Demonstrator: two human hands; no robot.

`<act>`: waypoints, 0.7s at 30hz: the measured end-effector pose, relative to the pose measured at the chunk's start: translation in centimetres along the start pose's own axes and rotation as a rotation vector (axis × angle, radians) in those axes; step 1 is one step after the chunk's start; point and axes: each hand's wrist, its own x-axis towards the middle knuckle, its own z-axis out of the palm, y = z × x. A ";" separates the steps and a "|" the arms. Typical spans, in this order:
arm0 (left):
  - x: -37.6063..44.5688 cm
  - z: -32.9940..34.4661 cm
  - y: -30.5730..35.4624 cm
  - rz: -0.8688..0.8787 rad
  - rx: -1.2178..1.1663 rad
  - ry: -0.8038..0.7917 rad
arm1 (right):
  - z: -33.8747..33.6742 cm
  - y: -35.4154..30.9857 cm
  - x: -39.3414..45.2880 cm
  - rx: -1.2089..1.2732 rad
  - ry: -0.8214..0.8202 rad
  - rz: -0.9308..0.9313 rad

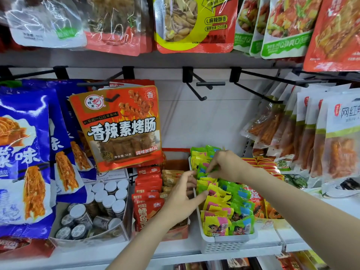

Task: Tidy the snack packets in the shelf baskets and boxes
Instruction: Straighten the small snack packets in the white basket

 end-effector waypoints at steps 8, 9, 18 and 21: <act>0.0 -0.2 0.8 -0.071 -0.056 -0.011 | -3.5 -0.2 -1.0 0.406 0.325 0.137; 0.1 -0.2 1.2 -0.086 -0.087 0.013 | -4.5 -0.1 -1.2 0.556 0.315 0.161; -0.7 -0.7 6.0 -0.095 -0.678 0.045 | -10.0 1.1 -3.4 1.060 0.518 0.256; -1.6 -0.8 6.5 -0.117 -0.907 0.002 | -9.4 1.1 -3.9 1.086 0.505 0.280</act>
